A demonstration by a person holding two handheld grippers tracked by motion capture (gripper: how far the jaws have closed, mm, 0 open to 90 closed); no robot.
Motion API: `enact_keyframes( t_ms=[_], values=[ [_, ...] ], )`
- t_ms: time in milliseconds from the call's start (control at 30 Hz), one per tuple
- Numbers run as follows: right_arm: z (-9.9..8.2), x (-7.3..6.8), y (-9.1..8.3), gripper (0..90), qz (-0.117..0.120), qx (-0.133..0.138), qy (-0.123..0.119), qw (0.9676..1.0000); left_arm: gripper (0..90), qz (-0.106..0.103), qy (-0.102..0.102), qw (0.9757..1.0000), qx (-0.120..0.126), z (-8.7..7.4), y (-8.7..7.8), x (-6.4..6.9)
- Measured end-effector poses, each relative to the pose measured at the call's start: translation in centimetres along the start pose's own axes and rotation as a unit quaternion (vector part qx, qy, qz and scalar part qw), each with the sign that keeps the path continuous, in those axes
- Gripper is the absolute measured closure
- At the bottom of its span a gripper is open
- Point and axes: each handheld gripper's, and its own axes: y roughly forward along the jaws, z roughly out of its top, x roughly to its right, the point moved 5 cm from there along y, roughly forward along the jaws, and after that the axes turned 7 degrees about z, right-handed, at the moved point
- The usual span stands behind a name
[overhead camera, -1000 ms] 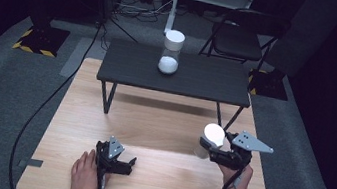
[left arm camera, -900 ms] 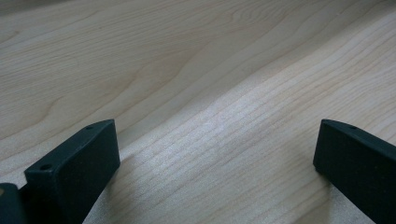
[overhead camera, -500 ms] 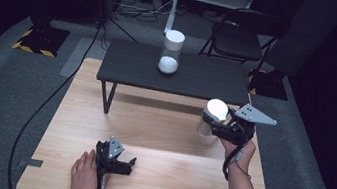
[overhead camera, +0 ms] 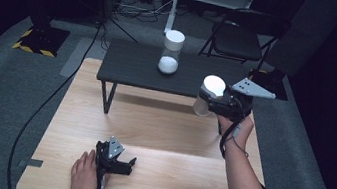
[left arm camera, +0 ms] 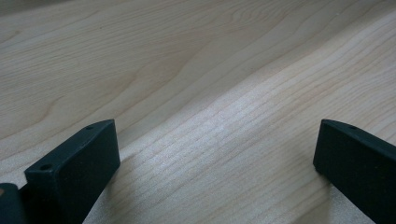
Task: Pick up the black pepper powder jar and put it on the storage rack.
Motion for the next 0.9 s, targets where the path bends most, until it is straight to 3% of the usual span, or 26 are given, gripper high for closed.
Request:
enact_keyframes(
  t_ms=[133,300,633,900],
  values=[
    [1.0,0.5,0.9,30.0,0.009,0.006,0.013,0.9999,0.0,0.0,0.0,1.0,0.0,0.0,0.0,0.0],
    [2.3,0.6,2.3,30.0,0.006,0.005,0.007,0.9999,0.0,0.0,-0.001,1.0,0.0,0.0,0.0,0.0],
    [3.9,1.7,5.4,30.0,-0.017,-0.013,0.0,0.9998,0.0,0.001,-0.002,1.0,0.001,0.0,0.0,0.0],
    [4.6,3.3,7.8,29.9,-0.026,-0.002,0.008,0.9996,0.0,-0.001,-0.001,1.0,0.0,0.0,0.0,0.0]
  ],
)
